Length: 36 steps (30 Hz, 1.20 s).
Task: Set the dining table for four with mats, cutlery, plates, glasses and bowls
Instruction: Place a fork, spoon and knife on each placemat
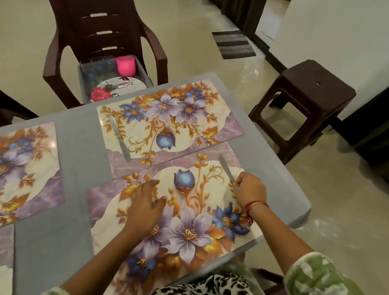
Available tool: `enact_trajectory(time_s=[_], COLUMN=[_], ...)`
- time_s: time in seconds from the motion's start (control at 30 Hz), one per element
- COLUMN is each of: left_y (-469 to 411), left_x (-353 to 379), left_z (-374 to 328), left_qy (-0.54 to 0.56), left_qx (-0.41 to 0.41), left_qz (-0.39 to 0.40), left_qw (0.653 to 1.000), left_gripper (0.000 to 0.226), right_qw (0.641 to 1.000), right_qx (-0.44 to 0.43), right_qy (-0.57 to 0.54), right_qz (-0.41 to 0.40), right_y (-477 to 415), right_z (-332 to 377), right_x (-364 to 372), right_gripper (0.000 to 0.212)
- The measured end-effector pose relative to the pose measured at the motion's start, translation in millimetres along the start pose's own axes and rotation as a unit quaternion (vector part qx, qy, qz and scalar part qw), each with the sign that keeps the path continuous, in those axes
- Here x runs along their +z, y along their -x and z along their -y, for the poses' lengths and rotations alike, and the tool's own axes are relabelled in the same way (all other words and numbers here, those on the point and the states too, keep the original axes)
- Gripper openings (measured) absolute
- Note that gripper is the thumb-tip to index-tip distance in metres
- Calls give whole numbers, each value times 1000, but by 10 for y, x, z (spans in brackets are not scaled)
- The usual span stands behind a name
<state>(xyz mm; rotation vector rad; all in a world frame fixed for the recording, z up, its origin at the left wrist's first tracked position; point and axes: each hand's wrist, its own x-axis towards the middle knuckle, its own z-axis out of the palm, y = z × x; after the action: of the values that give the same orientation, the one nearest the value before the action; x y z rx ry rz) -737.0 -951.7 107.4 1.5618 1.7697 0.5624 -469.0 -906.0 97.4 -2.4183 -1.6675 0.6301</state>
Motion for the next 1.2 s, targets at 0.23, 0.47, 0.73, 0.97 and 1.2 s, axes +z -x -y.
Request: enact_trajectory(time_s=[0.23,0.47,0.73,0.97,1.2], left_y=[-240,-433,-907,-1191,-1853], left_x=[693,1204,1352,1810,2686], left_z=[-667,-1623,-1873,-2220,-3030], left_qy=[-20,72,110,150,193], left_qx=[36,-15,-19,-79,-174], left_qz=[-98,-129,-184,-205,-269], left_qw=[994,989,977,964,928], left_gripper=[44,10,17,19,14], right_qw=[956,923,938,928,898], right_qx=[-165,-267,-292,-316,-378], right_qy=[-237,-274,-179,-193,-165], right_qz=[-51,-40,-49,48,156], right_y=[-428,-1004,-1621,-2333,-3601], right_z=[-533,-1002,-1160,-1431,-1934], right_x=[-343,-781,-1028,-1224,-1580], right_gripper=[11,7,12,19,22])
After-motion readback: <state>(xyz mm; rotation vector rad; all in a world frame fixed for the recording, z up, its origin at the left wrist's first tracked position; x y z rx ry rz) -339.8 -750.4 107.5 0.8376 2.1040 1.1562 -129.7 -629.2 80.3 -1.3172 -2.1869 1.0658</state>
